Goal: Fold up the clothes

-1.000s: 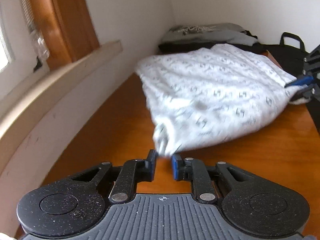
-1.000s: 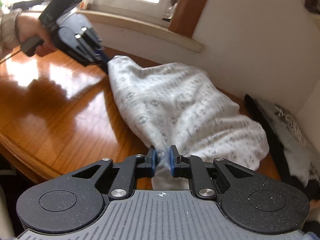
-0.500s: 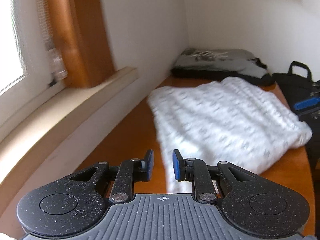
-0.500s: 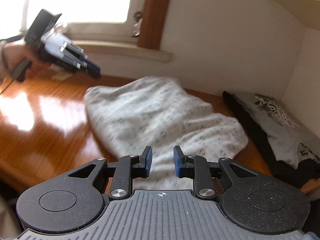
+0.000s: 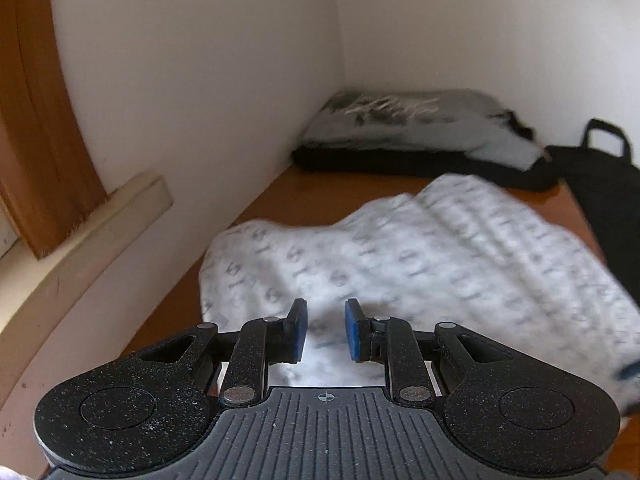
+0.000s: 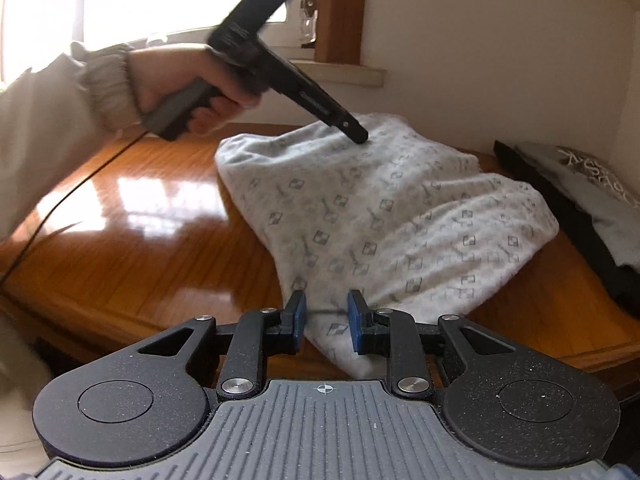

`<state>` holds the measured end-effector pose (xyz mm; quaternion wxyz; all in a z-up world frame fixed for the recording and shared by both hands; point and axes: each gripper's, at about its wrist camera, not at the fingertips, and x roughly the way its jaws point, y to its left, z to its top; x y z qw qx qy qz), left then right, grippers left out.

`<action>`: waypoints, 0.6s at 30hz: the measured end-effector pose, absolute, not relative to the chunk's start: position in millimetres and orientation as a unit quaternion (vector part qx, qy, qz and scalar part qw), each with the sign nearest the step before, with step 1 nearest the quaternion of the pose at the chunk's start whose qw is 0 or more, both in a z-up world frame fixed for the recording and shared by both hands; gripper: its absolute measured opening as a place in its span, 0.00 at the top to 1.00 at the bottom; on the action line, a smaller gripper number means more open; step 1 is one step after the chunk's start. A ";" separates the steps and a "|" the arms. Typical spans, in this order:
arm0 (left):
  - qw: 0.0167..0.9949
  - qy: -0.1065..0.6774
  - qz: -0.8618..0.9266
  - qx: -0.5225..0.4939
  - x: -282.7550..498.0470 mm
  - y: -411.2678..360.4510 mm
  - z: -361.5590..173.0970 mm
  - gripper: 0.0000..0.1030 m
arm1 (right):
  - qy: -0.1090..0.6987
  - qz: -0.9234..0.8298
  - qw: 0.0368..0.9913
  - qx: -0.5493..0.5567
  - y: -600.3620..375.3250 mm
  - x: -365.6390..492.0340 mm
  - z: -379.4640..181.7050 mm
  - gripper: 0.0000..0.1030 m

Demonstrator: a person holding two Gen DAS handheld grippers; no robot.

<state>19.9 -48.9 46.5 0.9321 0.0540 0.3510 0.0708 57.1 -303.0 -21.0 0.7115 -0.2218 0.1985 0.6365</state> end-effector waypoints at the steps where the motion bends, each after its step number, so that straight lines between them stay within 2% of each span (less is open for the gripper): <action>1: 0.932 0.351 0.075 0.049 17.8 -43.8 42.5 0.78 | 0.191 0.632 0.717 -0.223 -301.3 60.9 -16.5 0.76; 4: 0.932 0.351 0.082 0.028 11.8 -27.3 32.7 0.78 | 0.173 0.608 0.747 -0.206 -292.0 77.9 -1.1 0.72; 7: 0.933 0.352 0.079 0.015 13.6 -13.9 32.6 0.78 | 0.189 0.581 0.777 -0.153 -275.2 116.3 4.0 0.62; 8: 0.932 0.352 0.080 0.018 16.6 -10.8 34.0 0.76 | 0.198 0.574 0.782 -0.141 -269.4 129.2 1.0 0.59; 12: 0.933 0.351 0.078 0.010 32.1 5.6 38.7 0.66 | 0.227 0.538 0.803 -0.117 -255.0 171.0 -14.7 0.59; 16: 0.934 0.350 0.065 -0.018 48.7 25.7 33.5 0.47 | 0.256 0.518 0.812 -0.080 -260.4 199.1 -19.5 0.50; 18: 0.935 0.349 0.056 -0.033 56.6 34.5 30.4 0.45 | 0.269 0.508 0.816 -0.063 -261.9 211.7 -20.8 0.49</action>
